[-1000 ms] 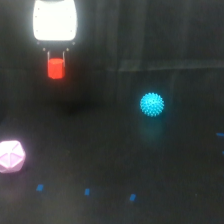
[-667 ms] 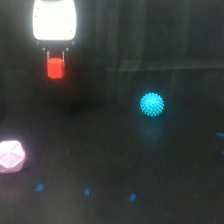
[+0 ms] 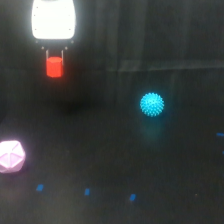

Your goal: Pick up the red object from the table

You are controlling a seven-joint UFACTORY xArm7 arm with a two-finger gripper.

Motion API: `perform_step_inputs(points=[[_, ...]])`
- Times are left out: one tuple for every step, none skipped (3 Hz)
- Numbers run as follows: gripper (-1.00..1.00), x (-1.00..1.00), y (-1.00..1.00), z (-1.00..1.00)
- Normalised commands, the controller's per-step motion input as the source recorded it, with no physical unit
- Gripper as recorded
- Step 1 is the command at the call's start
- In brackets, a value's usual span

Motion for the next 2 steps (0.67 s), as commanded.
perform_step_inputs(points=[[-1.0, 0.01, -0.05, -0.02], [-0.98, -0.08, -0.11, 0.0]])
